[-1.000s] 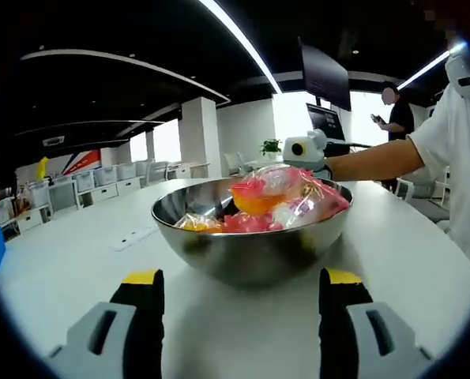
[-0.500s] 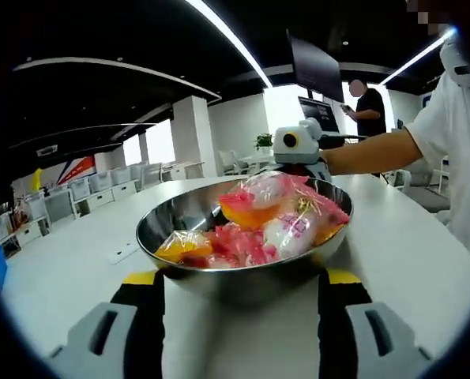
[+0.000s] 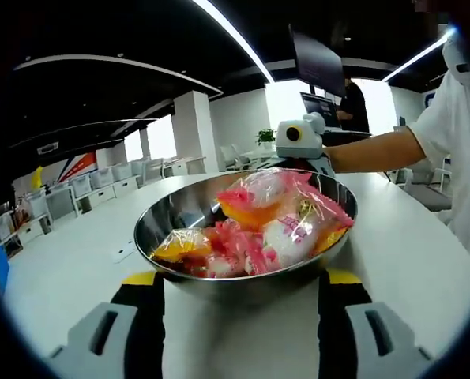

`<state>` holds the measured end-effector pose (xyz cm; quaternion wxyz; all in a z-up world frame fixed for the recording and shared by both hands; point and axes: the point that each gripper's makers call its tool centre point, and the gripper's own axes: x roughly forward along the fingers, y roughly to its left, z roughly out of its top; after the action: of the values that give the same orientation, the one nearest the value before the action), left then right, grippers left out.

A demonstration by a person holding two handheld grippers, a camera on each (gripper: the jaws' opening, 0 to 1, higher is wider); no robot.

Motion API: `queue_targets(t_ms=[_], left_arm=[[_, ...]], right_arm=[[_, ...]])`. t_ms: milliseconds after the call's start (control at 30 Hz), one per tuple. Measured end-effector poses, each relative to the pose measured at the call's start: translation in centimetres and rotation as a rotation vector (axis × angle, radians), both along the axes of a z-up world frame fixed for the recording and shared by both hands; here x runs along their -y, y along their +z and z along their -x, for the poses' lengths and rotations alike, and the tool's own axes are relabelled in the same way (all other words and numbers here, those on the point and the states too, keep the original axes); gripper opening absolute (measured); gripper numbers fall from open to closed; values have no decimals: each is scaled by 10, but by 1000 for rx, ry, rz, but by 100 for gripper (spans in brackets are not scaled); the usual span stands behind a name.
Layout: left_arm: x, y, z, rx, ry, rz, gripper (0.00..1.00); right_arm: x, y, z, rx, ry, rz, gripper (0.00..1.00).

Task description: Pick up the marshmallows scattered on the table and place them into the bowl on the table

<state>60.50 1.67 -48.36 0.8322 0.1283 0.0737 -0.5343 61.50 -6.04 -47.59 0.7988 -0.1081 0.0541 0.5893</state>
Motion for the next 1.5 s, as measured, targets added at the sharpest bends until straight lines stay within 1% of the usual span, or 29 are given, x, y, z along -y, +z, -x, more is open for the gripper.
queue_targets(t_ms=[100, 167, 200, 400, 533, 667, 733, 867, 1000, 1133, 1300, 1400, 1500], left_arm=[[0, 13, -4, 17, -7, 12, 80], [2, 20, -10, 33, -11, 4, 80], [2, 23, -12, 40, -11, -1, 80], [6, 46, -35, 77, -22, -25, 80], [8, 53, -51, 83, -27, -40, 79], [8, 49, -62, 75, -31, -64, 79], [7, 45, -66, 69, -31, -86, 78], [6, 34, -73, 50, -23, -119, 78], [6, 20, -75, 28, -17, -148, 78], [5, 10, -75, 1, -14, -161, 78], [5, 3, -76, -3, -10, -177, 77], [6, -1, -75, -14, -12, -181, 77], [7, -7, -74, -15, -4, -208, 78]], right_arm=[[1, 11, -2, 10, -1, -17, 96], [2, 20, -6, 29, -6, -18, 96], [2, 25, -10, 43, -10, -12, 96], [6, 41, -30, 57, -22, -1, 96], [8, 47, -46, 61, -32, 14, 96], [9, 47, -56, 67, -37, 30, 96], [9, 41, -60, 63, -38, 54, 96], [9, 31, -67, 56, -41, 70, 96], [9, 17, -68, 33, -39, 89, 96], [9, 10, -67, 21, -36, 91, 96], [9, 5, -68, 24, -44, 110, 96], [9, -2, -67, 5, -42, 123, 96], [10, -8, -67, 3, -41, 147, 97]])
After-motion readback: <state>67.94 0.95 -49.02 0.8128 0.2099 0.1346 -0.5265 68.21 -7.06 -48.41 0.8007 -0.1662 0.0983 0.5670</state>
